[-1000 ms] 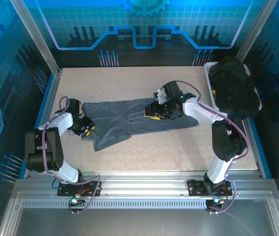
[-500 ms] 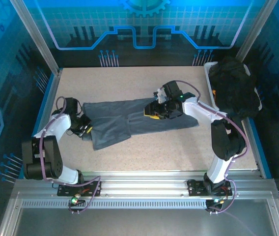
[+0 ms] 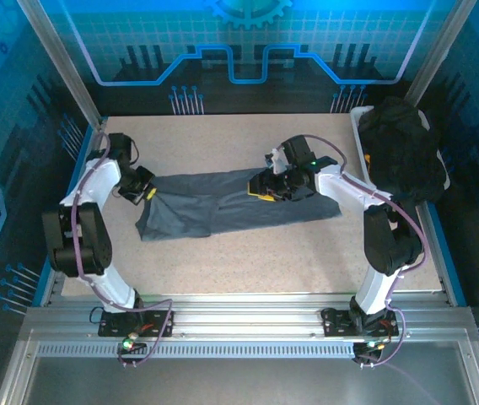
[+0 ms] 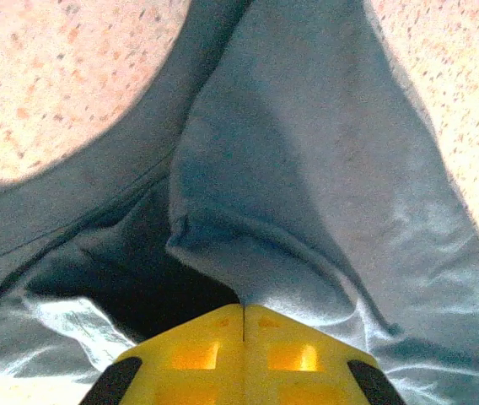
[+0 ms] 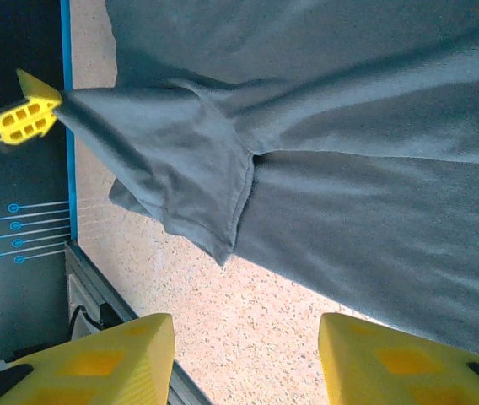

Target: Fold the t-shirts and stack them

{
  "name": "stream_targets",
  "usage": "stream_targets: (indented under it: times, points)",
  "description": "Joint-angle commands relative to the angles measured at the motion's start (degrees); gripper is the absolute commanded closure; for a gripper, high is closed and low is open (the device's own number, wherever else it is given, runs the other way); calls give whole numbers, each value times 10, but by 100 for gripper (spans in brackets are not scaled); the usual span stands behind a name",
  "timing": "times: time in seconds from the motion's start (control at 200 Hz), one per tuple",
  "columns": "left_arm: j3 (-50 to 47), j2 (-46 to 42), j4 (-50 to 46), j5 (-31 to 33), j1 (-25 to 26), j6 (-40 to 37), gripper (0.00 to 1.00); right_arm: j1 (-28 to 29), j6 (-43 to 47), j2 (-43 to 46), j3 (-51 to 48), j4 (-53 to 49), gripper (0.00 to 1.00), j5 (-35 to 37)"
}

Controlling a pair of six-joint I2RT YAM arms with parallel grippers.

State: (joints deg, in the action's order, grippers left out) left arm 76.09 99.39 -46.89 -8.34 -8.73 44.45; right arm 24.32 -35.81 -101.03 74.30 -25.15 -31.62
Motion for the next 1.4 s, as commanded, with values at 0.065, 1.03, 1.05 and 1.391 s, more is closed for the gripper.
stream_targets:
  times: [0.065,1.03,1.05,1.391]
  points:
    - [67,64,-55,39,-1,-36,100,-13,-4,32,-23,2,51,-6]
    - [17,-6,-26,112,52,29,74,-156,102,-15,47,-160,58,161]
    - [13,-5,-23,103,63,42,76,-158,108,-27,59,-169,59,174]
    - [57,153,5,7,146,176,86,-160,143,-250,271,-328,70,346]
